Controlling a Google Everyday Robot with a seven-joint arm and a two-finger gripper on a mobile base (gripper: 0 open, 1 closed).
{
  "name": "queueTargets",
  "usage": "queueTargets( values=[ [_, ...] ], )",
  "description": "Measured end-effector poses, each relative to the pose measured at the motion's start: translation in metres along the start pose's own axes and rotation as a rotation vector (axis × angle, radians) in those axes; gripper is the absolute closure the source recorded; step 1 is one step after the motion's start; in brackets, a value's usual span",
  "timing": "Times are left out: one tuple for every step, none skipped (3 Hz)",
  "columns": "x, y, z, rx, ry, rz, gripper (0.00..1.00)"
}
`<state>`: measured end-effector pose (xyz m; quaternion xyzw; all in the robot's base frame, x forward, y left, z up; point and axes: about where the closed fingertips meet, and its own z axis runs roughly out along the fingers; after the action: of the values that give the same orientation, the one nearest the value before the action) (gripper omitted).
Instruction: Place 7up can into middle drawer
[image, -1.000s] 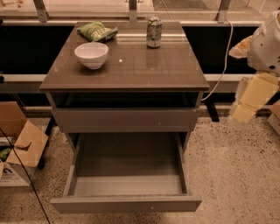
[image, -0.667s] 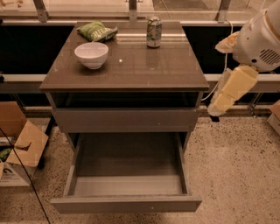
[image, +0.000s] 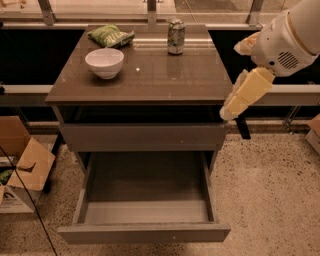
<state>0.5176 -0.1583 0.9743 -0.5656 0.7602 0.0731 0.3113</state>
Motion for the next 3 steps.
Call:
queueTargets(
  values=[
    [-0.011,-0.012,0.018,0.035,-0.038,0.035,0.0],
    [-0.026,-0.038,0.046,0.075,-0.121,0.089,0.0],
    [-0.035,-0.065,0.068,0.106,-0.188,0.135,0.0]
  ],
)
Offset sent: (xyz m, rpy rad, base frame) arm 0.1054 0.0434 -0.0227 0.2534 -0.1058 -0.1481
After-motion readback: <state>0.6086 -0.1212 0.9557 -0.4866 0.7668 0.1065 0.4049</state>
